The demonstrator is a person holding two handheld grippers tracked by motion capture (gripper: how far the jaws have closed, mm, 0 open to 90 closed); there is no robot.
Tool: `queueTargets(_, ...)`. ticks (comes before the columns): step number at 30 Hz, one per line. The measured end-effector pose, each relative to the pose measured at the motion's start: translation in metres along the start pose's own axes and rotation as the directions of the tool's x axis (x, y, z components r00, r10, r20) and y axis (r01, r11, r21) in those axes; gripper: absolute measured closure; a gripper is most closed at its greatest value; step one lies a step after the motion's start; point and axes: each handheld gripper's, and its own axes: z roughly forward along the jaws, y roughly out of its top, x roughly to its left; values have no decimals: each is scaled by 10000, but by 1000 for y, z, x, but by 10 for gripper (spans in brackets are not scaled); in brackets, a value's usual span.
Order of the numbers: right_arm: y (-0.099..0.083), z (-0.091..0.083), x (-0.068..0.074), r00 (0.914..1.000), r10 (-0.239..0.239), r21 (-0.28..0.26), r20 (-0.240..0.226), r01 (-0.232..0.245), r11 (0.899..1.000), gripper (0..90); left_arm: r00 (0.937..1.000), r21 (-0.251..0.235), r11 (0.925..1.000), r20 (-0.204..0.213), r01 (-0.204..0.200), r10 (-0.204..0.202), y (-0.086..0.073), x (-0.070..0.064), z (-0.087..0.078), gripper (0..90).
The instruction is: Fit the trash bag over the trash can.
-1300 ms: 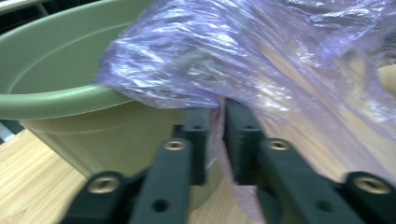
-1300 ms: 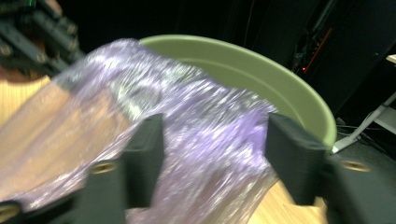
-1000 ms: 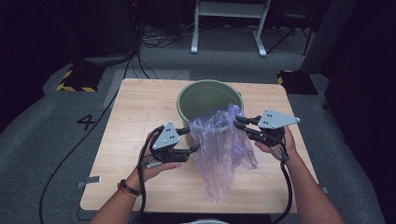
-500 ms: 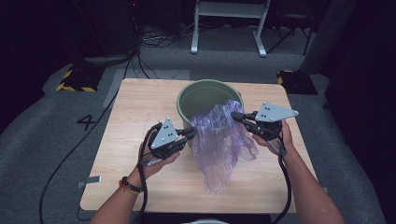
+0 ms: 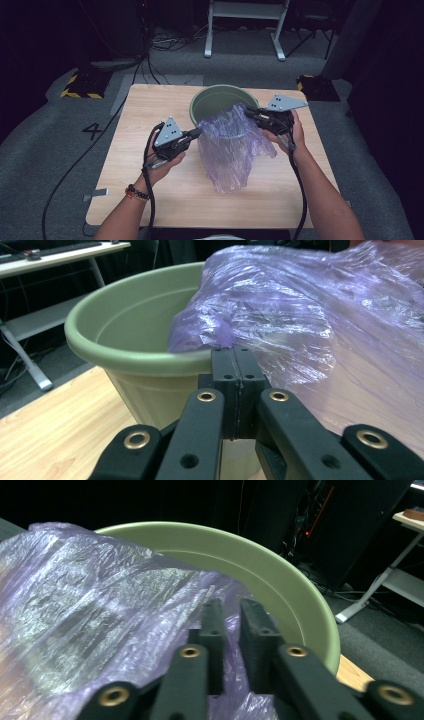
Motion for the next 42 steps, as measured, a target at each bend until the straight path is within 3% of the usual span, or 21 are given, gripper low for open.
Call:
queueTargets(4, -4, -10, 0, 9998, 126, -379, -137, -131, 9992, 650, 10000, 196, 9998, 3, 49, -49, -6, 0, 0, 900)
queueTargets(12, -16, -49, 3, 9991, 40, -992, -417, -81, 9950, 402, 9997, 556, 9982, -141, 224, -217, -14, 1, 4, 900)
queueTargets(21, -46, -91, 12, 9938, -142, -1558, -1104, -32, 9878, 298, 9993, 658, 9973, -216, 333, -319, -15, 2, 6, 900)
queueTargets(29, -76, -122, 30, 9809, -880, -1984, -1732, 527, 9787, 250, 9991, 748, 9966, -270, 346, -327, -16, 3, 6, 900)
queueTargets(37, -91, -121, 54, 9687, -1594, -1481, -1901, 1322, 9801, 231, 9990, 756, 9963, -214, 410, -395, -16, 3, 6, 900)
queueTargets(40, -96, -115, 61, 9676, -1630, -1337, -1930, 1387, 9813, 233, 9988, 751, 9960, -187, 475, -462, -17, 4, 6, 900)
queueTargets(42, -99, -110, 64, 9719, -1659, -1149, -1673, 1479, 9823, 240, 9987, 764, 9958, -167, 499, -488, -18, 5, 7, 900)
